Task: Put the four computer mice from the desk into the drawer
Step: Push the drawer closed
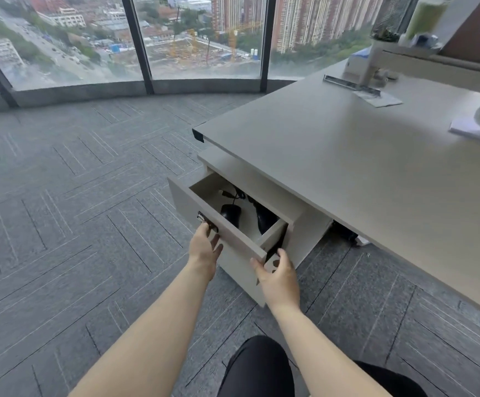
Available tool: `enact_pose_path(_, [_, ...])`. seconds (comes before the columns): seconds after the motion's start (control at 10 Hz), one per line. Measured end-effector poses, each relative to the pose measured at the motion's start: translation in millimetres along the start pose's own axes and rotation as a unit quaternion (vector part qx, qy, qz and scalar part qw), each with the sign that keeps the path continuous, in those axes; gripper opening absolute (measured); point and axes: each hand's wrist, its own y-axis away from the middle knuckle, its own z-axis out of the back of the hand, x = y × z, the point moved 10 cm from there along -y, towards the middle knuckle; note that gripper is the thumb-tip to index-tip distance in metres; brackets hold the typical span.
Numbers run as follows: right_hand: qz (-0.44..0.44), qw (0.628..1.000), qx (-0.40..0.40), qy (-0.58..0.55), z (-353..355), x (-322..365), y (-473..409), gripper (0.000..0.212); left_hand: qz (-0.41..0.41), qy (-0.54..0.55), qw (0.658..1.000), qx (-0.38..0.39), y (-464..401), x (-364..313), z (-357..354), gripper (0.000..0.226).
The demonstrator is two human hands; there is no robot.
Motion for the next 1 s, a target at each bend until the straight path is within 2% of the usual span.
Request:
enact_pose_path(0.1, [-0.017,0.999,-0.028,-0.007,12,-6,-20,0.091,0.015,0.014,1.000,0.014,-15,8,-25,0.043])
enact_pose_path(0.3, [-0.037,0.997,-0.057,-0.029,28,-15,-54,0.088,0.030,0.028,0.999,0.029,-40,16,-57,0.040])
enact_pose_path(0.5, [-0.034,0.994,-0.073,-0.068,35,-19,-78,0.051,0.036,0.038,0.998,0.046,-51,18,-80,0.035])
enact_pose_path(0.6, [-0.030,0.994,-0.079,-0.062,39,-20,-85,0.031,0.039,0.043,0.998,0.040,-59,23,-85,0.044])
enact_pose_path(0.8, [-0.038,0.995,-0.090,-0.035,42,-23,-91,0.037,0.042,0.025,0.998,0.047,-72,26,-83,0.047])
enact_pose_path(1.0, [-0.047,0.998,-0.030,0.019,43,-19,-88,0.031,0.058,0.012,0.996,0.062,-61,24,-84,0.048])
